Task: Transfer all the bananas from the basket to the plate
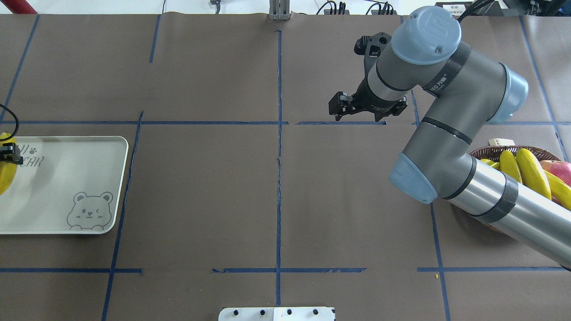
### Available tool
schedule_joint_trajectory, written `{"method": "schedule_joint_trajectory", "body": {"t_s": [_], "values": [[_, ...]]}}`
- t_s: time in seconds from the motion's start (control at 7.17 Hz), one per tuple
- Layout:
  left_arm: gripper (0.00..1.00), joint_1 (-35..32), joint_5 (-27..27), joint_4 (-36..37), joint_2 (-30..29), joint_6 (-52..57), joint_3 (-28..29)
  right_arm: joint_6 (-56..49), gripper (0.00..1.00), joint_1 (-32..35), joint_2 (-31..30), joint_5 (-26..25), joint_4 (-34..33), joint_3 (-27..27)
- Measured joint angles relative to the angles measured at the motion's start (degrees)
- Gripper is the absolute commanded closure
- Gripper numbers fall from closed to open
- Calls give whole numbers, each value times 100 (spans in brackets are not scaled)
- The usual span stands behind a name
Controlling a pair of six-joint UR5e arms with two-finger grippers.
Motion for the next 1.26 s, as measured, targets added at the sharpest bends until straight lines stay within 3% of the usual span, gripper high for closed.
{"method": "schedule_joint_trajectory", "body": {"t_s": [0.42,0.84,1.26], "values": [[0,-97,-196,-17,-53,15,-59,-162,1,118,-244,28,-8,214],[0,-604,-1127,18,-328,6,-138,-1431,1,466,-1664,160,-107,1134],[0,-668,-1254,10,-437,-9,-158,-2237,3,857,-3483,134,-71,1926]]}}
